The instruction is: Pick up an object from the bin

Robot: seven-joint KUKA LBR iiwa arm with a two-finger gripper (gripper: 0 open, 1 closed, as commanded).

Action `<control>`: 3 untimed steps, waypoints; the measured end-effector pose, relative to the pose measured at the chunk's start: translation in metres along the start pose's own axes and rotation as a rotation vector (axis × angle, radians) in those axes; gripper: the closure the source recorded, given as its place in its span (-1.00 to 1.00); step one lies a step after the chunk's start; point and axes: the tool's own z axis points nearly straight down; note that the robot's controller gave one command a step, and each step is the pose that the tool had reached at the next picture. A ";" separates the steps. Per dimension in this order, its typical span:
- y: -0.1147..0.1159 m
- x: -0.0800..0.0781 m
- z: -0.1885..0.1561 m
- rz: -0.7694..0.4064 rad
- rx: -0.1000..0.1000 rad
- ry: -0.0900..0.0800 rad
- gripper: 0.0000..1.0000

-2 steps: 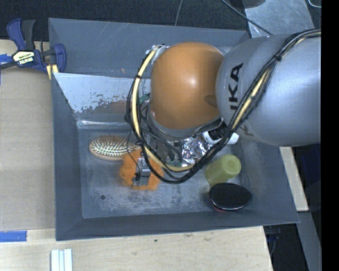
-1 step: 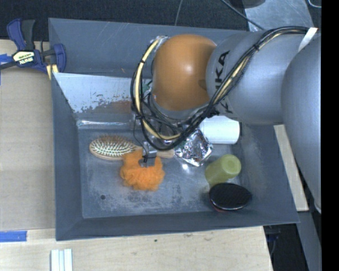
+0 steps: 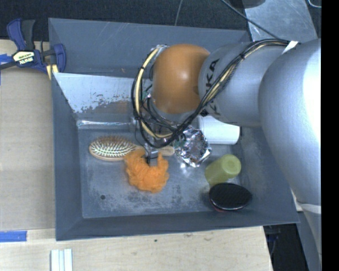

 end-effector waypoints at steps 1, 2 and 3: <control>0.001 0.000 -0.002 0.000 0.000 -0.003 1.00; 0.001 0.000 -0.002 0.000 0.000 -0.002 -1.00; -0.077 0.024 0.010 -0.021 0.003 -0.005 -1.00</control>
Offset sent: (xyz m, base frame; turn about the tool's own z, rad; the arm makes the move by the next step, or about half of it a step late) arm 0.0000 0.0000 0.0000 0.0000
